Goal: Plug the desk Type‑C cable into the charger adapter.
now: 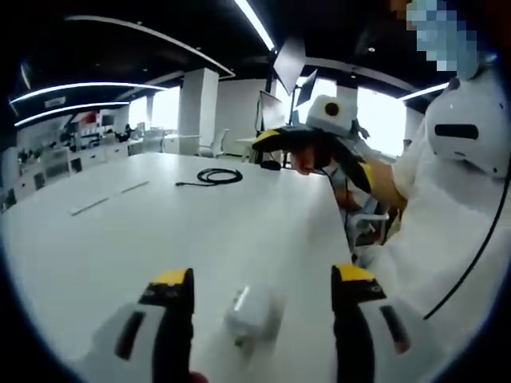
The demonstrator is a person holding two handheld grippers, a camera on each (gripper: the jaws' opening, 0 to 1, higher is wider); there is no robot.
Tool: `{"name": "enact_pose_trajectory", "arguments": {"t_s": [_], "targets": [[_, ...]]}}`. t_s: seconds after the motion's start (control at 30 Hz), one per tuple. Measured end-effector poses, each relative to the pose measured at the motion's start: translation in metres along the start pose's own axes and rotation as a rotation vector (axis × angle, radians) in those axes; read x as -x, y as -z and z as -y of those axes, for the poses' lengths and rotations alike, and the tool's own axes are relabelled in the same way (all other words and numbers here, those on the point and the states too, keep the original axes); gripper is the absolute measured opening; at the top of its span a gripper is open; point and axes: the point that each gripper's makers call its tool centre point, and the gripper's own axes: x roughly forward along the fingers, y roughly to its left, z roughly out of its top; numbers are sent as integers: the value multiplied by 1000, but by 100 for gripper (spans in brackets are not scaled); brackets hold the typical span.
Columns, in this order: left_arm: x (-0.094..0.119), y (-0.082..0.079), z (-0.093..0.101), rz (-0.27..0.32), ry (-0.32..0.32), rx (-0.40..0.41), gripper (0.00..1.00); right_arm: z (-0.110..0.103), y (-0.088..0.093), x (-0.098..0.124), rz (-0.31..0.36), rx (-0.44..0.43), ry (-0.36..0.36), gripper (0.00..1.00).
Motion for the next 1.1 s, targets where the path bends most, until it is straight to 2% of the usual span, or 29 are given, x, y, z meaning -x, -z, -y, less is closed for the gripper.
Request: {"name": "enact_pose_trajectory", "arguments": {"t_s": [0.17, 0.43, 0.63, 0.87, 1.1], "targets": [[0, -2, 1, 28, 0, -9, 77, 0, 0, 1, -3, 1, 1, 94], [3, -1, -1, 27, -2, -18, 78, 2, -1, 0, -6, 3, 3, 94], [4, -5, -1, 48, -4, -22, 76, 1, -1, 0, -12, 5, 3, 93], [2, 3, 1, 27, 1, -22, 77, 2, -3, 1, -25, 12, 4, 94], [3, -2, -1, 57, -18, -20, 75, 5, -3, 6, -39, 21, 13, 93]]}}
